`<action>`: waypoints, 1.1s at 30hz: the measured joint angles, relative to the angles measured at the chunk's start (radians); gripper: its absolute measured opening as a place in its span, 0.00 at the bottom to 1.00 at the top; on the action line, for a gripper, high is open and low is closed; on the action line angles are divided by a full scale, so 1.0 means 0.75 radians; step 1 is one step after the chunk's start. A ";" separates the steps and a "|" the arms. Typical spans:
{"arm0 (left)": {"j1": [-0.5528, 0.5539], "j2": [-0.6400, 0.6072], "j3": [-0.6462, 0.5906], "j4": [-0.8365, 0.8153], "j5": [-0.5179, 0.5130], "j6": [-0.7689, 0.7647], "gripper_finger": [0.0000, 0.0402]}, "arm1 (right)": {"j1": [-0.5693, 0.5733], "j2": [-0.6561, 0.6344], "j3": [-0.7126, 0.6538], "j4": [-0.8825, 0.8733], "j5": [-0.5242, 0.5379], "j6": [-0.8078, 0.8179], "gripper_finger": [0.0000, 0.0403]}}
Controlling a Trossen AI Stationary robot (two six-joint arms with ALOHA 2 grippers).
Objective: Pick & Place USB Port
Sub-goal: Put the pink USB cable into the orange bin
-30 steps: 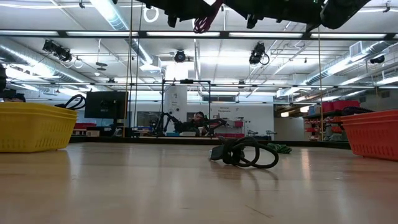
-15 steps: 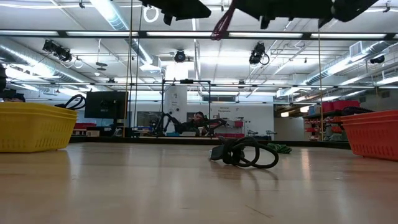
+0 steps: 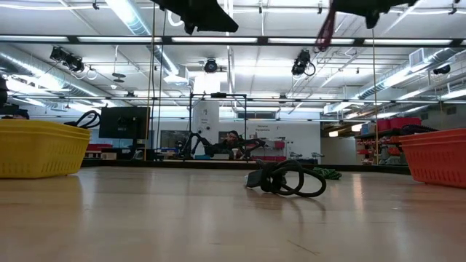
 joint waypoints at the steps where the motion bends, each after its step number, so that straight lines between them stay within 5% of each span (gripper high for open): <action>1: 0.000 0.000 0.000 -0.001 0.000 0.000 0.12 | 0.002 -0.023 0.000 -0.058 -0.001 0.021 0.03; 8: 0.000 0.000 0.000 -0.005 0.000 -0.001 0.12 | 0.007 -0.150 -0.001 -0.510 0.039 0.208 0.03; 19: 0.000 0.001 0.000 -0.010 0.000 -0.001 0.12 | 0.007 -0.158 -0.001 -1.014 -0.097 0.443 0.03; 33: 0.000 0.001 0.000 -0.009 0.000 -0.001 0.12 | 0.007 -0.137 -0.001 -1.380 -0.246 0.603 0.03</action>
